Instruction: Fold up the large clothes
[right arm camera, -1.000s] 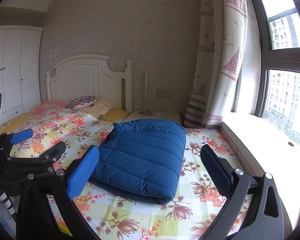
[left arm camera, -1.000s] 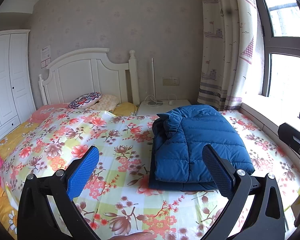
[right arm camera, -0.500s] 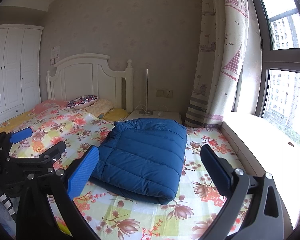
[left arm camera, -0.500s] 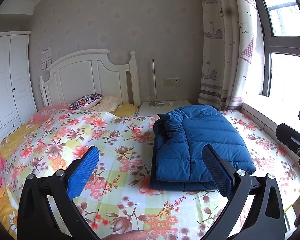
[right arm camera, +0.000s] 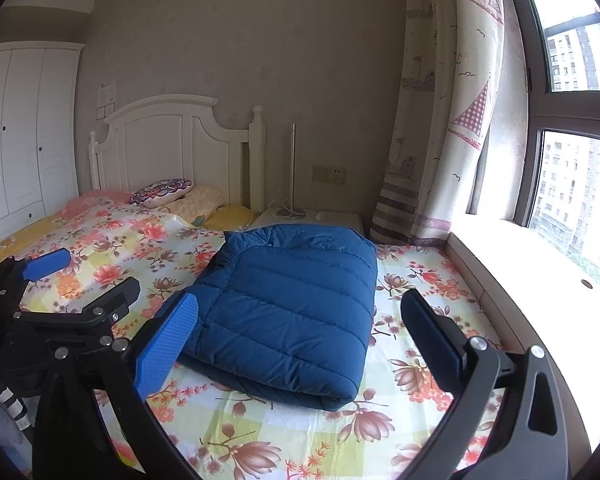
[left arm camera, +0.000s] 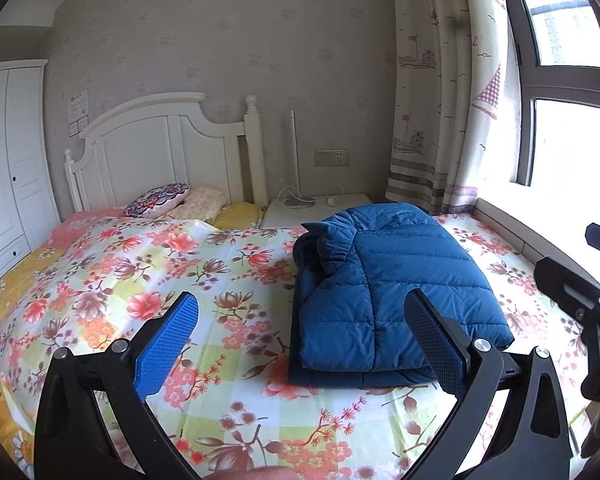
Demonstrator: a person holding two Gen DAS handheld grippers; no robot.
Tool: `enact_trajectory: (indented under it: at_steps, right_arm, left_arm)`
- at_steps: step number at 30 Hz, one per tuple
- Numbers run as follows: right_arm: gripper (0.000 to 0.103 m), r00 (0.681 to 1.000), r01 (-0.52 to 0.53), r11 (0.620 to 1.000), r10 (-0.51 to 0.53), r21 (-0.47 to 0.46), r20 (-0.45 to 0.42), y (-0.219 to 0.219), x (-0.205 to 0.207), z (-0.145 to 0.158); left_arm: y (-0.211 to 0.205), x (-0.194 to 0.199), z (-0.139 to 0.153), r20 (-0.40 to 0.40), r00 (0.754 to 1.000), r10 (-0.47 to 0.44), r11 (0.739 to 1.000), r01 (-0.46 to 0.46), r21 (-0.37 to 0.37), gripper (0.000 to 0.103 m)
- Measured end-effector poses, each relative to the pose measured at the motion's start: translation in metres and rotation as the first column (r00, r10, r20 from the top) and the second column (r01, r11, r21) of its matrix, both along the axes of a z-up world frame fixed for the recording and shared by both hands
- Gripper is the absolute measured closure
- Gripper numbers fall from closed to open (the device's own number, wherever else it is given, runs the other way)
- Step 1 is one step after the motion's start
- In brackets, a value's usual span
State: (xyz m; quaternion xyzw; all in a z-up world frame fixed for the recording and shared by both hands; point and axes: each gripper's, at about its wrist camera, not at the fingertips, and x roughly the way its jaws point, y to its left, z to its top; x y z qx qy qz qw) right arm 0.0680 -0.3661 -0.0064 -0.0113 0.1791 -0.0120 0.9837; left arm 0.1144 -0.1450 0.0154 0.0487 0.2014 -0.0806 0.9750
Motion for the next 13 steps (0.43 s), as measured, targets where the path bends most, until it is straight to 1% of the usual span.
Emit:
enact_trajectory:
  at_steps: [1,4,6,7,10,12,13]
  right_arm:
    - [0.002,1.0,0.0,1.0,0.0,0.0,-0.001,0.0,0.002,0.0]
    - [0.002,1.0,-0.008,1.0,0.008,0.003,-0.016,0.0,0.012,-0.002]
    - [0.002,0.999,-0.004,1.0,0.004,0.006,-0.032,-0.002,0.021,-0.005]
    - [0.002,0.999,-0.002,1.0,0.003,0.009,-0.044,-0.004,0.026,-0.008]
    - [0.002,0.996,0.012,0.999,-0.009,0.032,-0.093,-0.011,0.048,-0.021]
    - [0.002,0.992,0.01,0.999,-0.005,0.043,-0.125,-0.017,0.062,-0.031]
    - [0.003,0.99,0.007,0.999,-0.002,0.036,-0.144,-0.022,0.069,-0.036]
  left_arm:
    - [0.0,0.002,0.0,-0.001,1.0,-0.006,1.0,0.006,-0.002,0.004]
    - [0.003,0.009,-0.001,0.01,1.0,0.021,1.0,-0.021,-0.019,0.004]
    - [0.007,0.021,-0.002,-0.029,0.999,-0.017,0.999,0.016,-0.035,0.004]
    - [0.01,0.031,-0.004,-0.062,0.998,-0.023,0.999,0.021,-0.041,0.004]
    - [0.02,0.053,-0.012,-0.111,0.994,-0.011,0.998,0.005,-0.059,0.004]
    - [0.027,0.069,-0.022,-0.146,0.989,0.01,0.999,-0.017,-0.047,0.004]
    - [0.033,0.082,-0.029,-0.176,0.984,0.011,0.999,-0.018,-0.04,0.004]
